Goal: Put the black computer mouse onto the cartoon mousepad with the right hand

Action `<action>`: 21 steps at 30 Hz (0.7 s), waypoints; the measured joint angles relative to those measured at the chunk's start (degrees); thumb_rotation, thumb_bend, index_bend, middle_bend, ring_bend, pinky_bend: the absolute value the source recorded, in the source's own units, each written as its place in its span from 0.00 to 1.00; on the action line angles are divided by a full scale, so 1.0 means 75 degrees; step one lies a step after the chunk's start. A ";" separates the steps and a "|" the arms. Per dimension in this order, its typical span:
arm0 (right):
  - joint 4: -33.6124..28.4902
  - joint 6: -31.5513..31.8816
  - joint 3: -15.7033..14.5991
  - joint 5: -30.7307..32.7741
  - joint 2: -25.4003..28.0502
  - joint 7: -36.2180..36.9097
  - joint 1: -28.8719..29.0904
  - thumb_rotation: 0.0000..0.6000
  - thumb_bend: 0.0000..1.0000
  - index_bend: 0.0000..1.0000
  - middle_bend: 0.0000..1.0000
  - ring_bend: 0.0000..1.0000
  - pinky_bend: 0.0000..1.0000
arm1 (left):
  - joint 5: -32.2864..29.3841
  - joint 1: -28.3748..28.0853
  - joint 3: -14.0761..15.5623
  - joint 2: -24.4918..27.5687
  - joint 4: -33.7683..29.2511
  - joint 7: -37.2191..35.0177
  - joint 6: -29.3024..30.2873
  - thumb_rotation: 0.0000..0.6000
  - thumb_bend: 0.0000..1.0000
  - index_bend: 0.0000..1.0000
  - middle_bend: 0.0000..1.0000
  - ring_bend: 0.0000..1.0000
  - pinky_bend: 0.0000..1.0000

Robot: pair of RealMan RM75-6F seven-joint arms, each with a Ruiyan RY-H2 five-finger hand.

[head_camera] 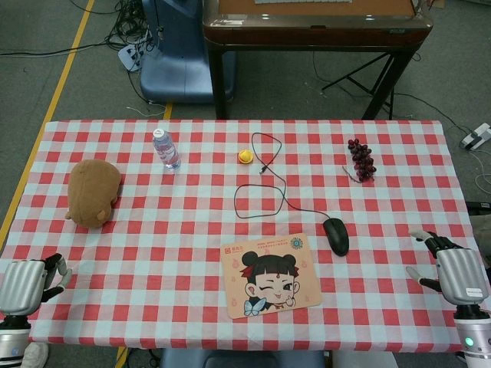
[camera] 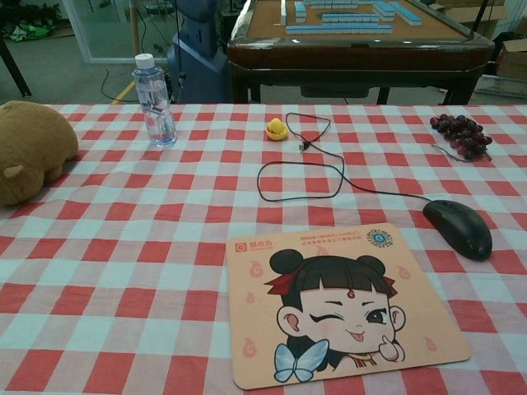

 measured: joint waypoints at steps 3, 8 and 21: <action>-0.0005 0.0023 0.0021 0.0039 -0.0038 -0.0031 -0.0014 1.00 0.01 0.28 0.38 0.43 0.66 | 0.0014 0.0013 0.0009 0.0008 -0.0013 -0.0004 0.0022 1.00 0.57 0.56 0.90 0.82 1.00; 0.0005 -0.0081 0.0053 0.0103 -0.0069 -0.0064 0.0040 1.00 0.01 0.28 0.38 0.43 0.66 | 0.0019 0.0046 0.0035 0.0021 -0.0021 -0.0006 0.0044 1.00 0.57 0.56 0.90 0.82 1.00; 0.0158 0.0061 0.0509 0.0475 -0.0711 -0.0584 0.0227 1.00 0.00 0.36 0.78 0.74 0.96 | 0.0011 0.0072 0.0022 0.0106 -0.0055 -0.0242 0.0067 1.00 0.57 0.56 0.90 0.82 1.00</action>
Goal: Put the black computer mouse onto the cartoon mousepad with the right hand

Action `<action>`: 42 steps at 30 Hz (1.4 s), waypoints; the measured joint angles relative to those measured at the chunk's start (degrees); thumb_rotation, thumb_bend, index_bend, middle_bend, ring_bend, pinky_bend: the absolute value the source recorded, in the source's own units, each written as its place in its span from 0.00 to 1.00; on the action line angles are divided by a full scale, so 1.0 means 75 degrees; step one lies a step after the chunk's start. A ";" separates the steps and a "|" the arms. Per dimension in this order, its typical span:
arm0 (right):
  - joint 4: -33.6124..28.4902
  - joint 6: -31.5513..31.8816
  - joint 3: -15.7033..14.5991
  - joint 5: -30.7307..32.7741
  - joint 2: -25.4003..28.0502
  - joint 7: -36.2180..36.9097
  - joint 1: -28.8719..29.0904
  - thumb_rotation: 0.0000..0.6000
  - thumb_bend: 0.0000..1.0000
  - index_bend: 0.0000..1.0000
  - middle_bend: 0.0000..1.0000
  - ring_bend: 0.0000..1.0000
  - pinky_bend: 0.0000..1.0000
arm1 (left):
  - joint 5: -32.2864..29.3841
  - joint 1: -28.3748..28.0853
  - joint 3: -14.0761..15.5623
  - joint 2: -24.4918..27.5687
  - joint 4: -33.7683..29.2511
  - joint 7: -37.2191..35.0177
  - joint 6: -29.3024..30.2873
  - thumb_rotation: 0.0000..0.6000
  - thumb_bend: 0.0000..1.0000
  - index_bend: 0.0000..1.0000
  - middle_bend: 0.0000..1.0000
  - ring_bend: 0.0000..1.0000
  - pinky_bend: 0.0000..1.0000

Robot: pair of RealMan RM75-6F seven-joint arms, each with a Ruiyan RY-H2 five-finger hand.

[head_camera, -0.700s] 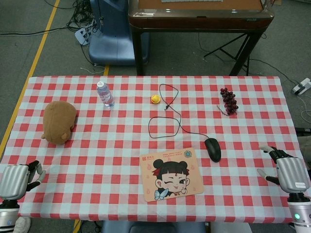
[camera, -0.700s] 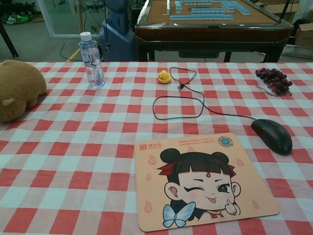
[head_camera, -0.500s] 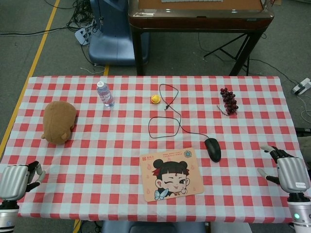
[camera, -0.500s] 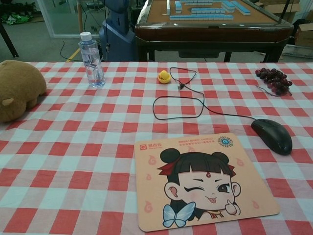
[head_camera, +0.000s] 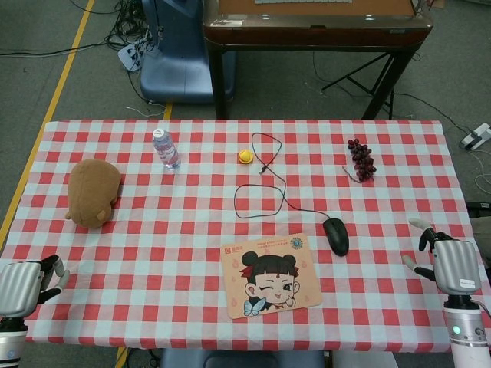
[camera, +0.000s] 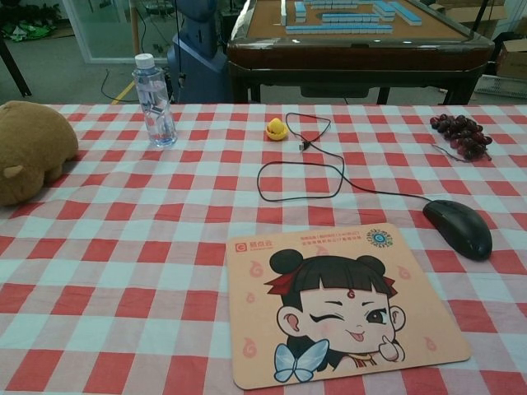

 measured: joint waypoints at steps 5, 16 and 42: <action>0.0011 -0.0158 0.0112 0.0020 -0.0244 -0.0671 0.0257 1.00 0.00 0.50 0.98 0.91 1.00 | 0.0028 0.0027 -0.0005 0.0054 -0.0042 -0.0074 0.0061 1.00 0.57 0.56 0.90 0.82 1.00; 0.0290 -0.1234 0.0197 0.0241 -0.1266 -0.2364 0.1156 1.00 0.00 0.64 1.00 1.00 1.00 | 0.0082 0.0077 -0.0014 0.0133 -0.0094 -0.0173 0.0165 1.00 0.57 0.56 0.90 0.82 1.00; 0.1502 -0.2375 0.0340 0.1149 -0.3066 -0.3417 0.2275 1.00 0.00 0.64 1.00 1.00 1.00 | 0.0164 0.0127 -0.0037 0.0267 -0.0197 -0.0388 0.0287 1.00 0.57 0.56 0.90 0.82 1.00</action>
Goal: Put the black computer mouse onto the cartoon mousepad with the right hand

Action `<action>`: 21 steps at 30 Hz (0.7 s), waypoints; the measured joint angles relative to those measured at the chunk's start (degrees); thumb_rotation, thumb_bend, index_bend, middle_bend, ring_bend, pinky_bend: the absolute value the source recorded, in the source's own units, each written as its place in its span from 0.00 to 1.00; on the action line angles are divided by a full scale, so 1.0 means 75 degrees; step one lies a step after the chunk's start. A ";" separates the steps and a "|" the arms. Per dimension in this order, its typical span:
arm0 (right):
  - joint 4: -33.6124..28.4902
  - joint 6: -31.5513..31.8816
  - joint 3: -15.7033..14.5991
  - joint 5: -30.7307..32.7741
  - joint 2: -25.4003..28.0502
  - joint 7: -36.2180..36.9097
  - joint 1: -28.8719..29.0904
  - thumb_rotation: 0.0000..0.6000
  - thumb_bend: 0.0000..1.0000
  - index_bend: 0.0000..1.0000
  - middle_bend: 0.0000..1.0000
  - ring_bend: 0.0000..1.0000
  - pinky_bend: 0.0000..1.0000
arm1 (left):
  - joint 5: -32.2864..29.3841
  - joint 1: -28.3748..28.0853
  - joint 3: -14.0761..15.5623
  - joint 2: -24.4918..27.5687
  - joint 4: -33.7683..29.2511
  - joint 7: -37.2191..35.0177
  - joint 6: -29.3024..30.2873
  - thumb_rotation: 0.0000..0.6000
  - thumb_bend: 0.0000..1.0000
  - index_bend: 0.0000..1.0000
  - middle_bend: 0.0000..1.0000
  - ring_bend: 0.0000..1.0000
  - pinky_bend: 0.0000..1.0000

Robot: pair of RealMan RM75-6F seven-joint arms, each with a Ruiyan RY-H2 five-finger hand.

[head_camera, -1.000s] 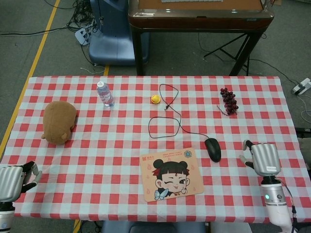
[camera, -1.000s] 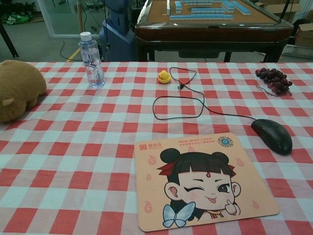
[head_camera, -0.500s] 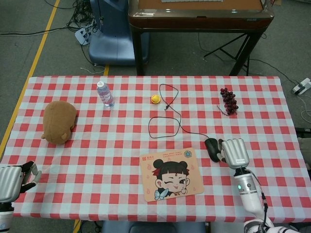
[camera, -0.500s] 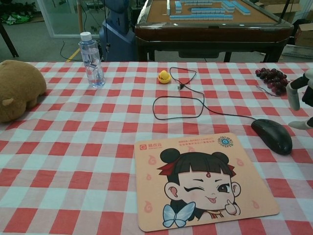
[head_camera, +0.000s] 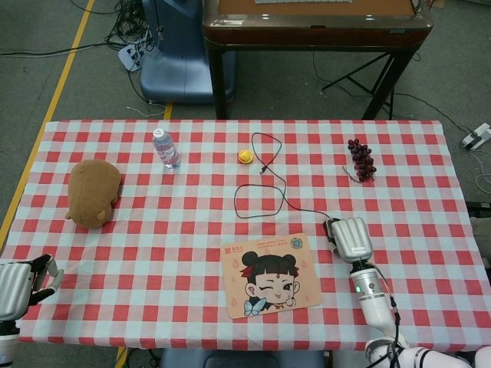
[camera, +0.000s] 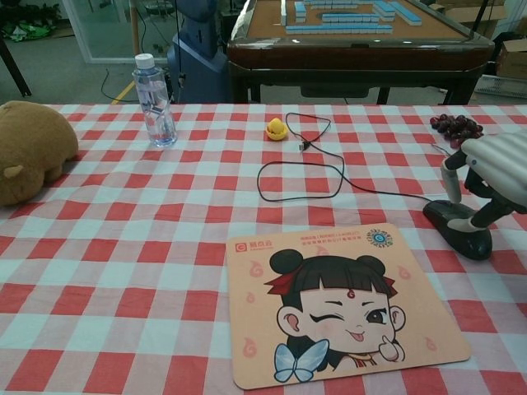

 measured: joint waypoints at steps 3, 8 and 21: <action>0.0178 -0.0064 -0.0014 0.0060 -0.0135 -0.0019 0.0067 1.00 0.00 0.64 1.00 1.00 1.00 | -0.0010 0.0002 -0.0007 0.0021 -0.0004 -0.0046 -0.0003 1.00 0.57 0.56 0.90 0.82 1.00; 0.0445 -0.0140 -0.0005 0.0150 -0.0325 -0.0018 0.0171 1.00 0.00 0.64 1.00 1.00 1.00 | -0.0007 0.0005 -0.0012 0.0048 -0.0017 -0.0111 -0.0002 1.00 0.57 0.56 0.90 0.82 1.00; 0.0795 -0.0294 -0.0060 0.0334 -0.0383 0.0024 0.0287 1.00 0.00 0.64 1.00 1.00 1.00 | -0.0015 -0.0001 -0.0023 0.0089 -0.0040 -0.0205 -0.0025 1.00 0.57 0.56 0.90 0.82 1.00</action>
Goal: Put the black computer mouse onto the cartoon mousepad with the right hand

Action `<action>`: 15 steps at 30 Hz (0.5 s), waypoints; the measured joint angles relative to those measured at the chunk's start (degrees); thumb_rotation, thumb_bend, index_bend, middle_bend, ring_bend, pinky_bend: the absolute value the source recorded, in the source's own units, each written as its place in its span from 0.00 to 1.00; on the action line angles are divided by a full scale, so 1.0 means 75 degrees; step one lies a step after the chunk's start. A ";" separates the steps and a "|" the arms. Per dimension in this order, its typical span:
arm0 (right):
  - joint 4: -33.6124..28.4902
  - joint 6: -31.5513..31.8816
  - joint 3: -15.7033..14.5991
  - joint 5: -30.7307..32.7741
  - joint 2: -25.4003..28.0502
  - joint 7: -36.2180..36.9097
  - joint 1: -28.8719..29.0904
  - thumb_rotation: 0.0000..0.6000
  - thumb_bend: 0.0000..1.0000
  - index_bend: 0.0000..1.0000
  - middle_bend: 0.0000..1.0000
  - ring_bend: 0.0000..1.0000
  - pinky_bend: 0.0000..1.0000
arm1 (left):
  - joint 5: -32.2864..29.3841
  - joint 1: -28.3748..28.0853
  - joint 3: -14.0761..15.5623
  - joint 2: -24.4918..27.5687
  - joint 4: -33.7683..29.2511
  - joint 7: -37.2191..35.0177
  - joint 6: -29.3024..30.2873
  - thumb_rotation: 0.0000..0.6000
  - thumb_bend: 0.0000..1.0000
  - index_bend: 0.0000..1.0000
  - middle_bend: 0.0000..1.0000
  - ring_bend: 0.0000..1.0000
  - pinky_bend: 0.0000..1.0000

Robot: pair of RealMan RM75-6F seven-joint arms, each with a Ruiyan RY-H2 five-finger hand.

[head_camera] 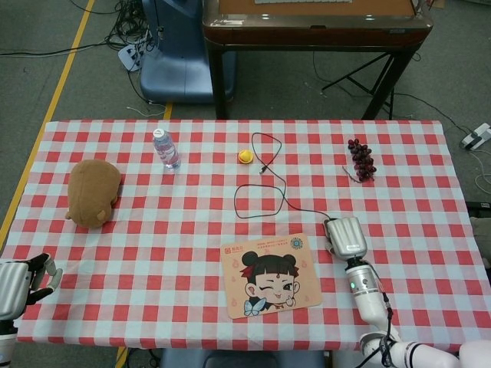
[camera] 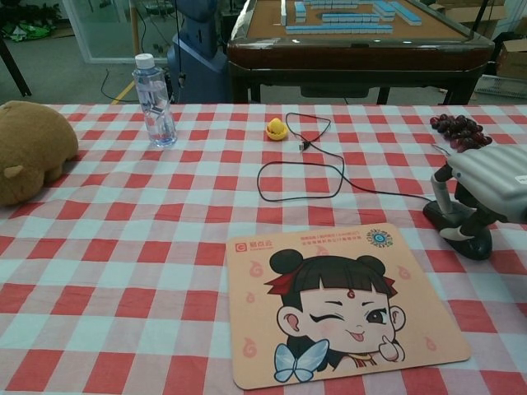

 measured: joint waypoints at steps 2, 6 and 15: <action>0.0007 0.0001 -0.0007 0.0021 0.0050 0.0026 -0.0015 1.00 0.00 0.64 1.00 1.00 1.00 | 0.0006 0.0000 0.0005 0.0002 -0.0004 0.0003 -0.0002 1.00 0.57 0.56 0.90 0.82 1.00; -0.0028 0.0062 -0.0025 0.0038 0.0229 0.0108 -0.0079 1.00 0.00 0.64 1.00 1.00 1.00 | 0.0012 -0.0012 0.0017 -0.0003 -0.0001 0.0014 -0.0042 1.00 0.57 0.56 0.90 0.82 1.00; -0.0074 0.0072 -0.0005 0.0174 0.0728 0.0236 -0.0169 1.00 0.00 0.64 1.00 1.00 1.00 | 0.0017 -0.0054 0.0049 -0.0037 -0.0009 0.0049 -0.0155 1.00 0.57 0.56 0.90 0.82 1.00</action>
